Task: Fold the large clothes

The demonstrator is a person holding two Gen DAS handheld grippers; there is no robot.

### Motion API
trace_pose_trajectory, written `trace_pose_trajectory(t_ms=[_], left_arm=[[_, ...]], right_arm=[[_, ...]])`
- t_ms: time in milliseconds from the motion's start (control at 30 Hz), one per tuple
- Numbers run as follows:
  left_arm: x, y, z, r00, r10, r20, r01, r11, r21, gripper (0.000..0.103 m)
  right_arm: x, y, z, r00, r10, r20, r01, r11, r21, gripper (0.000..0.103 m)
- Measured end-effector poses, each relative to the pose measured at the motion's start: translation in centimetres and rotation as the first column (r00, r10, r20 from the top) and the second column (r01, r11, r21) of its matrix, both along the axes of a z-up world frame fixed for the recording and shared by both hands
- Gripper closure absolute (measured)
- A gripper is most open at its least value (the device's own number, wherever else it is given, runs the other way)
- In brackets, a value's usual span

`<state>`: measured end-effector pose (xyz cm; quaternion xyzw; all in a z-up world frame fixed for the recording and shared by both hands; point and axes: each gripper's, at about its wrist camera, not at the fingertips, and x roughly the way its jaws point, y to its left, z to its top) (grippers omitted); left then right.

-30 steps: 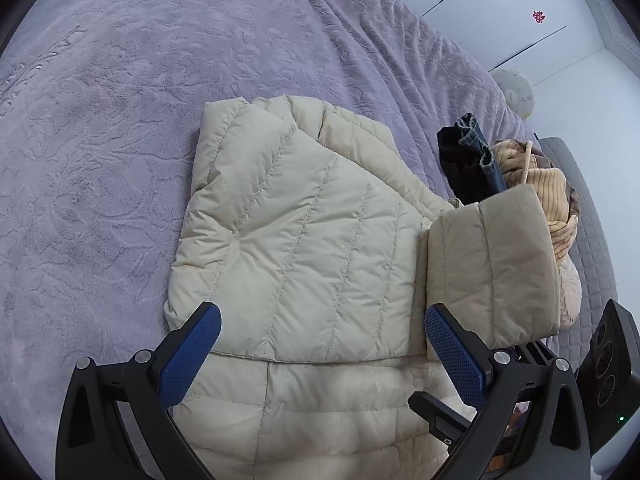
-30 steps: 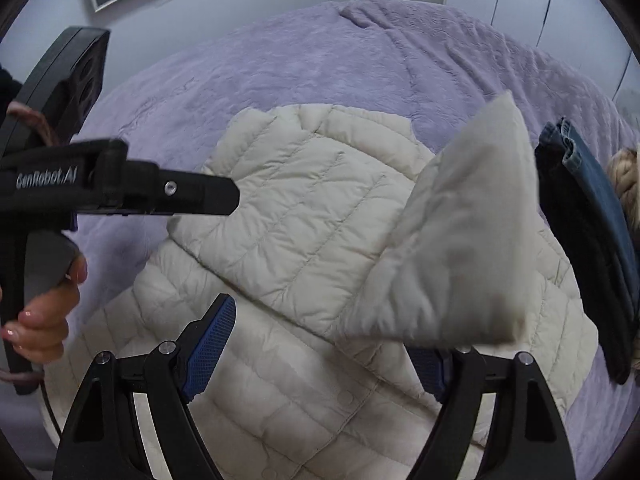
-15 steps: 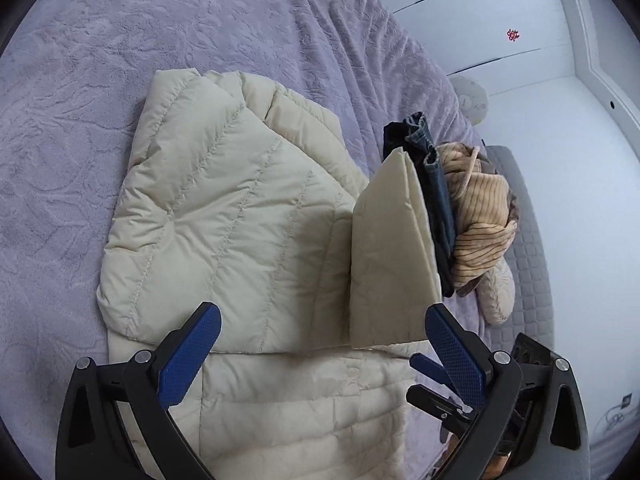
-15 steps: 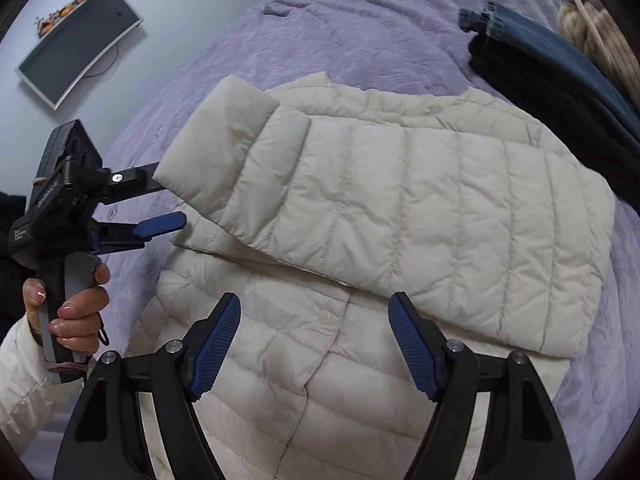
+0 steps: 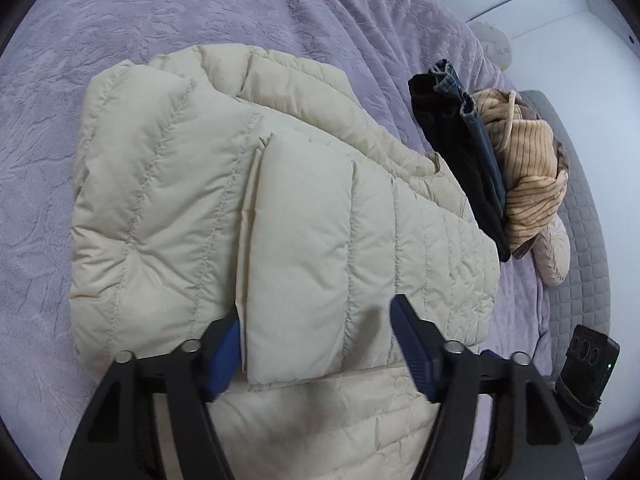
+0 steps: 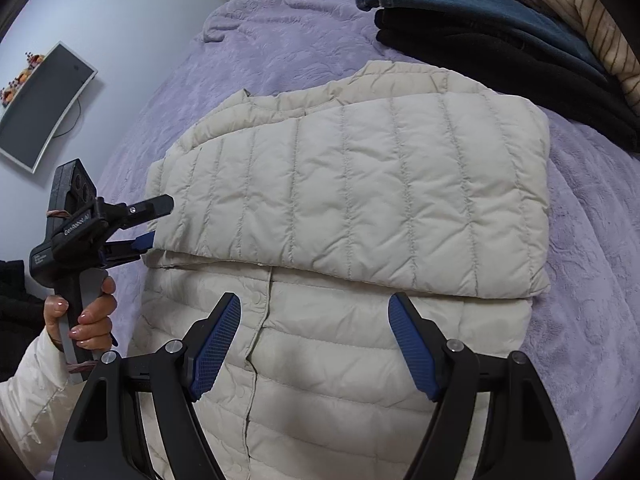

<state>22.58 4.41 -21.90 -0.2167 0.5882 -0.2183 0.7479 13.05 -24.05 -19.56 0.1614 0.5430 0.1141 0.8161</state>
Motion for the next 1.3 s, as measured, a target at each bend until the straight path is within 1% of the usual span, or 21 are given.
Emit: trace_pose_trajectory(t_ms=[33,67,100,133,167,267,400,467,533,600,667,733,800,833,867,933,1000,1067,1133,1233,1300], left_arm=[[-0.1,-0.3,0.1,1.000,-0.004,0.002,0.004,1.000,0.016,0.049],[-0.3,-0.4,0.1,1.000,-0.008,0.009,0.008,1.000,0.027,0.060],[-0.6,-0.4,0.2,1.000,-0.015,0.011,0.014,0.999,0.032,0.067],[-0.8,-0.5,0.2,1.000,-0.021,0.009,0.021,0.999,0.033,0.079],[-1.2,-0.6,0.2,1.000,-0.028,0.012,0.028,0.999,0.034,0.084],[-2.4,-1.1,0.5,0.997,-0.060,0.040,0.056,0.994,0.091,0.084],[-3.0,-1.5,0.2,0.997,-0.071,0.038,0.066,0.990,0.127,0.084],[-2.8,-1.8,0.2,0.997,-0.068,0.039,0.062,0.988,0.140,0.084],[-2.2,-2.2,0.3,0.997,-0.061,0.047,0.054,0.987,0.152,0.084],[-1.7,-2.4,0.4,0.997,-0.049,0.056,0.040,0.986,0.160,0.084],[-1.2,-2.2,0.1,0.998,-0.032,0.054,0.022,0.986,0.166,0.084],[-1.0,-1.9,-0.2,0.999,-0.016,0.047,0.008,0.986,0.166,0.084],[-0.7,-1.8,-0.5,0.999,-0.008,0.041,0.001,0.986,0.166,0.084],[-0.7,-1.8,-0.6,0.999,-0.008,0.040,0.001,0.985,0.170,0.084],[-0.6,-1.8,-0.7,0.999,-0.007,0.040,0.000,0.984,0.176,0.084],[-0.6,-1.8,-0.7,0.999,-0.003,0.037,-0.004,0.983,0.186,0.084],[-0.7,-1.6,0.0,0.999,0.006,0.052,-0.017,0.977,0.214,0.084],[-1.0,-1.1,1.1,0.996,0.005,0.084,-0.027,0.967,0.254,0.084],[-1.3,-0.2,2.4,0.993,0.014,0.113,-0.045,0.960,0.277,0.084],[-1.5,0.9,4.7,0.986,0.031,0.161,-0.074,0.960,0.269,0.084],[-1.3,0.2,5.8,0.983,0.002,0.184,-0.050,0.965,0.258,0.084]], right_arm=[[0.0,-0.3,0.0,1.000,-0.009,-0.001,0.009,1.000,0.001,0.024],[-0.1,-0.7,0.1,1.000,-0.018,0.000,0.018,1.000,-0.001,0.024],[0.0,-1.1,0.1,1.000,-0.027,0.001,0.027,1.000,-0.004,0.024],[0.0,-1.4,0.1,0.999,-0.034,0.003,0.034,0.999,-0.007,0.024],[0.0,-1.8,0.2,0.999,-0.042,0.005,0.042,0.999,-0.008,0.024],[0.1,-3.0,0.3,0.998,-0.068,0.009,0.069,0.998,-0.017,0.024],[0.7,-5.0,0.2,0.992,-0.127,0.009,0.127,0.992,-0.013,0.024],[1.4,-6.1,0.1,0.987,-0.160,0.011,0.160,0.987,-0.006,0.032],[2.6,-7.1,-0.4,0.981,-0.192,-0.001,0.192,0.981,-0.011,0.055],[4.1,-8.1,-0.9,0.974,-0.226,-0.007,0.225,0.974,-0.030,0.063],[5.6,-9.1,-1.7,0.967,-0.253,-0.010,0.252,0.966,-0.052,0.066],[7.2,-10.2,-3.0,0.961,-0.276,-0.027,0.274,0.959,-0.073,0.070],[8.4,-11.4,-4.7,0.950,-0.306,-0.059,0.301,0.950,-0.080,0.074],[8.8,-11.9,-5.7,0.945,-0.318,-0.082,0.313,0.947,-0.066,0.076],[9.1,-12.3,-6.7,0.938,-0.330,-0.103,0.326,0.944,-0.050,0.076],[9.2,-12.4,-7.9,0.933,-0.343,-0.113,0.341,0.939,-0.039,0.077],[9.0,-11.9,-8.0,0.935,-0.340,-0.095,0.336,0.940,-0.057,0.077],[9.0,-11.4,-7.8,0.942,-0.325,-0.082,0.318,0.944,-0.085,0.077],[9.1,-11.3,-7.6,0.947,-0.312,-0.078,0.305,0.947,-0.099,0.077],[9.3,-11.2,-7.5,0.945,-0.318,-0.078,0.311,0.946,-0.090,0.077],[9.2,-11.1,-7.5,0.944,-0.321,-0.074,0.315,0.945,-0.090,0.077]])
